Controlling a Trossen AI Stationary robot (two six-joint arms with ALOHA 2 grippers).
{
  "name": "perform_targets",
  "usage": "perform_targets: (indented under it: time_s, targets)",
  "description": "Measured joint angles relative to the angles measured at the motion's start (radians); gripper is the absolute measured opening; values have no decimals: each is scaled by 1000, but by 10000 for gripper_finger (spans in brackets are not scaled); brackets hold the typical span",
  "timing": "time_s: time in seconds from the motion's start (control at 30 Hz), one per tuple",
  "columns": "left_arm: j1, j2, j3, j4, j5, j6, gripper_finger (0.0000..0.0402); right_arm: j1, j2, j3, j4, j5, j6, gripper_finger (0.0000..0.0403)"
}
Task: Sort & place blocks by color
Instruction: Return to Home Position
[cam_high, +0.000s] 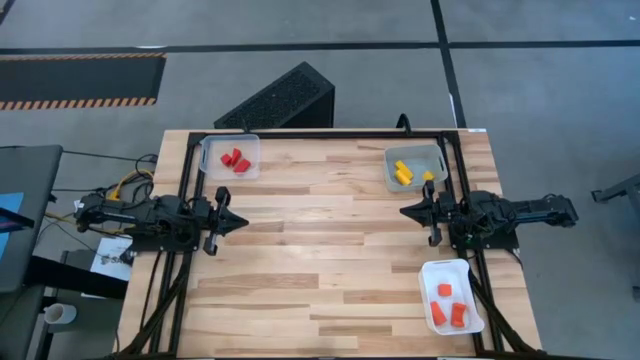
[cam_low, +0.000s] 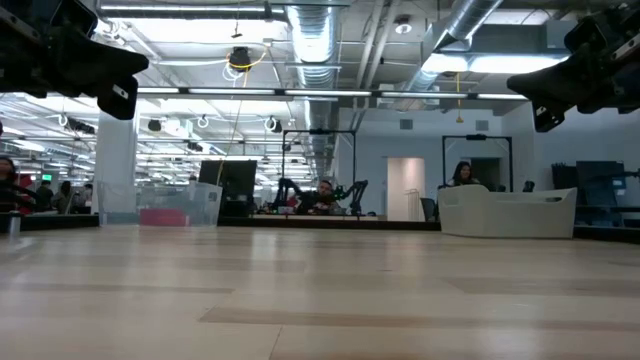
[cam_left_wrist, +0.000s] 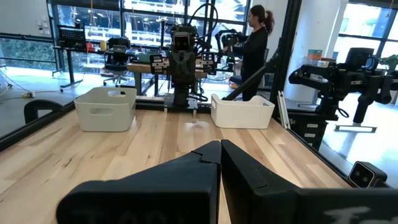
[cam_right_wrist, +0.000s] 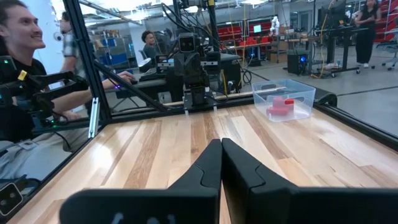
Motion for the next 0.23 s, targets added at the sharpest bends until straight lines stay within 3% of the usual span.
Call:
perform_targets:
  time_s: [0.23]
  targets:
    - [0, 0, 0, 0, 0, 0, 0, 0, 0, 0, 0, 0, 0, 27]
